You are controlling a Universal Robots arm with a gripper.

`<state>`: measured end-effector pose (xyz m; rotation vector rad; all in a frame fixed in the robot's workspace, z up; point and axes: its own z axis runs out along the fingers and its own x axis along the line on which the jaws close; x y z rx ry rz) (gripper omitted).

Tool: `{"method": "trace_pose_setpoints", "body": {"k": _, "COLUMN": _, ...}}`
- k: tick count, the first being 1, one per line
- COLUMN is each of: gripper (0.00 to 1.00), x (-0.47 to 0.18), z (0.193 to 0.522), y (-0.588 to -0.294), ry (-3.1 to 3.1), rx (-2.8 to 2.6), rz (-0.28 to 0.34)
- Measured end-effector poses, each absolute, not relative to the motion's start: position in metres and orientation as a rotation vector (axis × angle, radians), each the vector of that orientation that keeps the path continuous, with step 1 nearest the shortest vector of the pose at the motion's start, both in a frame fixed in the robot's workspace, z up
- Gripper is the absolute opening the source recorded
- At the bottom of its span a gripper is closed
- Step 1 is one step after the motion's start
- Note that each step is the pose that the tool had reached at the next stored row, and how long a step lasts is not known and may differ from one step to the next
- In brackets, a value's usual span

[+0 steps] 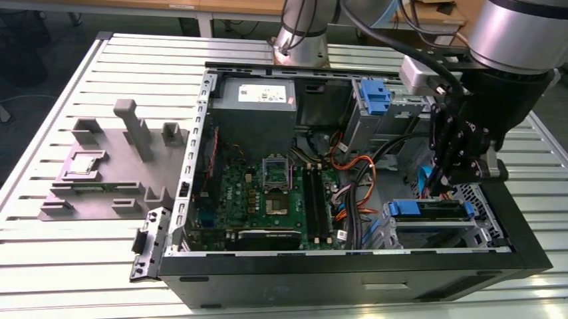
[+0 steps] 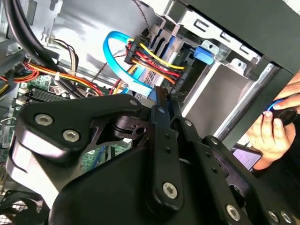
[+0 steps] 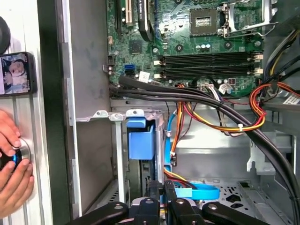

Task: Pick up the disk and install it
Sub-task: 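Insert the second disk wire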

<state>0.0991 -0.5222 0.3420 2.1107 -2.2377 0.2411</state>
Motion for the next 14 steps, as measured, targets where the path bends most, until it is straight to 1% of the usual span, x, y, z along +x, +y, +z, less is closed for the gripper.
{"method": "trace_pose_setpoints", "body": {"k": 5, "gripper": 0.16, "x": 0.098, "z": 0.342, "y": -0.527, "ry": -2.249, "rx": 2.126, "rz": 0.242}}
{"method": "trace_pose_setpoints", "body": {"k": 10, "gripper": 0.16, "x": 0.093, "z": 0.342, "y": -0.531, "ry": -2.261, "rx": 2.136, "rz": 0.224}}
{"method": "trace_pose_setpoints", "body": {"k": 14, "gripper": 0.16, "x": 0.093, "z": 0.341, "y": -0.538, "ry": -2.278, "rx": 2.149, "rz": 0.194}}
